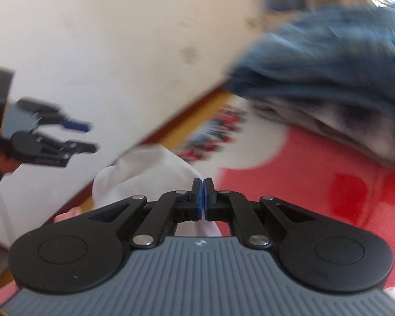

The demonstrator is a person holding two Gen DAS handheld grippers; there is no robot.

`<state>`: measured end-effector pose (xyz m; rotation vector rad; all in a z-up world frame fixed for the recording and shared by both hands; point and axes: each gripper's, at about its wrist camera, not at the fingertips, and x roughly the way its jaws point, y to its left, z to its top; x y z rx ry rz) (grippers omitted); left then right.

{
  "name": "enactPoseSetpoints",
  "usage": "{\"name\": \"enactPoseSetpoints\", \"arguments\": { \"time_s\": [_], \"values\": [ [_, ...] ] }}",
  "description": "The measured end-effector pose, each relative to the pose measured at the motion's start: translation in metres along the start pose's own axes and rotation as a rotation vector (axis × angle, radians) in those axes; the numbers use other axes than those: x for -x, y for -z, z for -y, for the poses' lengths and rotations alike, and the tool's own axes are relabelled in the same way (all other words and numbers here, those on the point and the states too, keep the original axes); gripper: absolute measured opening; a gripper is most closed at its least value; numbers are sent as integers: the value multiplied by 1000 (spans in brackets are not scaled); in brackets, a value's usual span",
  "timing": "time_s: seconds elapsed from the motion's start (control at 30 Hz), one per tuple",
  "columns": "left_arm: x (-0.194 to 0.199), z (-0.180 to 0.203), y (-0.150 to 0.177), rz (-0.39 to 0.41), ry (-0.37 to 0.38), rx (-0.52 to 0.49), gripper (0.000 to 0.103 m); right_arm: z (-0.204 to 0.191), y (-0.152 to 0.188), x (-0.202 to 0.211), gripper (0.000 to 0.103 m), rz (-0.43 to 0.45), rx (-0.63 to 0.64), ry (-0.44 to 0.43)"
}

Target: Fold clothes

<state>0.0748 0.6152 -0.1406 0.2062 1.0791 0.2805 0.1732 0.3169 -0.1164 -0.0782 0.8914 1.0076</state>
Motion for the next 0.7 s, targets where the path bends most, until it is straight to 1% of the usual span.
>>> {"name": "enactPoseSetpoints", "arguments": {
  "time_s": [0.03, 0.1, 0.2, 0.3, 0.37, 0.47, 0.57, 0.7],
  "values": [
    [-3, -2, 4, 3, 4, 28, 40, 7, 1, -8, 1, -5, -32, 33],
    [-4, -6, 14, 14, 16, 80, 42, 18, 5, -15, 1, -5, -88, 52],
    [3, -9, 34, 28, 29, 112, 46, 17, 7, -10, 2, 29, -102, 57],
    [13, -8, 48, 44, 50, 154, 46, 16, 4, 2, 4, 67, -75, 94],
    [26, -4, 53, 71, 73, 185, 46, 24, -1, 14, 5, 92, -106, 116],
    [54, 7, 59, 138, 117, 207, 46, 34, -4, 43, 5, 103, -132, 91],
    [84, 31, 60, 205, 169, 172, 48, 40, -1, 79, 5, 89, -120, 51],
    [119, 79, 52, 279, 273, 71, 50, 47, 19, 143, 5, 34, -108, -2]
  ]
}}
